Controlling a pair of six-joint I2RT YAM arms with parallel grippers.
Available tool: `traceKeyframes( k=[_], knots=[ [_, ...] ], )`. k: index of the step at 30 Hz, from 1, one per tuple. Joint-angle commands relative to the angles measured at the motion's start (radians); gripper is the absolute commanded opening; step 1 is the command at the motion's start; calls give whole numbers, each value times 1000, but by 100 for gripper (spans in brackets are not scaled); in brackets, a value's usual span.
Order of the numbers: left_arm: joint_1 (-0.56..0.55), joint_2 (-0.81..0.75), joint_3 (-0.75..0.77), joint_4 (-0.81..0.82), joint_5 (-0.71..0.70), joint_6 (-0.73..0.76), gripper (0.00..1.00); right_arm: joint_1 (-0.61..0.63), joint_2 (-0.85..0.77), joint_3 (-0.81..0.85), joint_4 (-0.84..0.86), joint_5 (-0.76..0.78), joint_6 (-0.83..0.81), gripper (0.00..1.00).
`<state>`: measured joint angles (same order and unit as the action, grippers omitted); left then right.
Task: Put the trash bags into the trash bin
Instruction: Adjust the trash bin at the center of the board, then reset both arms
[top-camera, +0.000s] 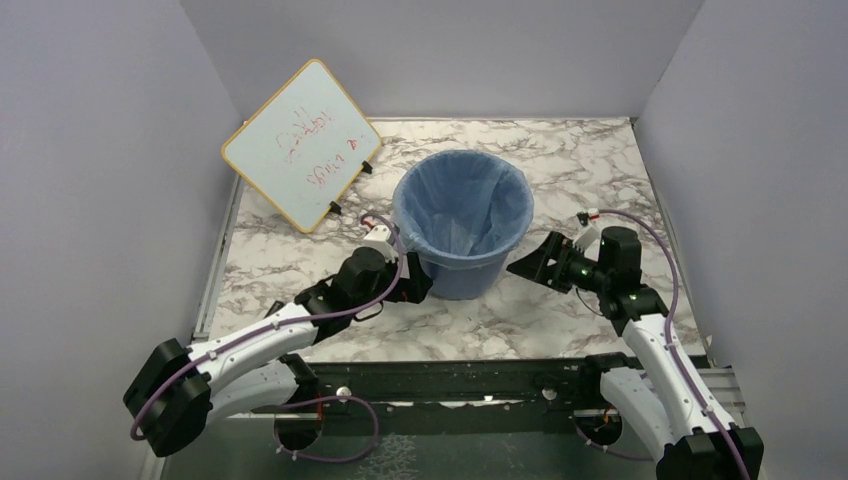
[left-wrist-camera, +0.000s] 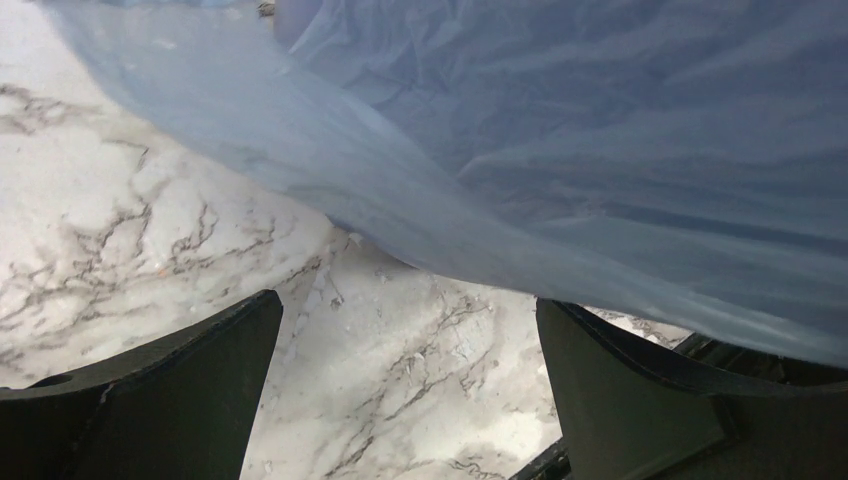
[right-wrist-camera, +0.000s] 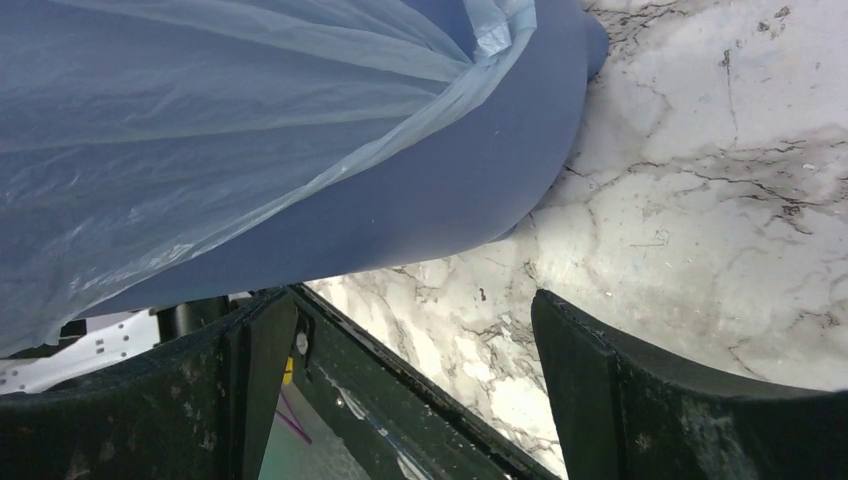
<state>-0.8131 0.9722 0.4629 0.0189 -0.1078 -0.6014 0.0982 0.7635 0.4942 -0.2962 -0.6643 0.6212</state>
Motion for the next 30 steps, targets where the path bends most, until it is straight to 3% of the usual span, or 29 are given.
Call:
traceKeyframes(
  k=[1, 6, 11, 14, 18, 23, 26, 30],
  knots=[
    [5, 89, 112, 81, 18, 56, 99, 1, -10, 33, -55, 128, -7, 93],
    [6, 161, 158, 8, -8, 51, 99, 2, 1, 101, -184, 469, 34, 94],
    [7, 65, 63, 20, 45, 2, 99, 2, -2, 161, -193, 580, 7, 95],
    [6, -43, 36, -53, 80, 4, 99, 2, -5, 193, -182, 635, -27, 95],
    [7, -190, 87, -273, 9, 31, 99, 1, -19, 238, -145, 659, -113, 95],
    [7, -365, 204, -471, -290, 141, 99, 2, -61, 279, -40, 629, -253, 95],
    [7, -326, 307, -508, -361, 235, 99, 2, -84, 299, 29, 592, -328, 95],
    [11, -165, 422, -534, -401, 356, 99, 1, -81, 334, 97, 547, -388, 96]
  ],
)
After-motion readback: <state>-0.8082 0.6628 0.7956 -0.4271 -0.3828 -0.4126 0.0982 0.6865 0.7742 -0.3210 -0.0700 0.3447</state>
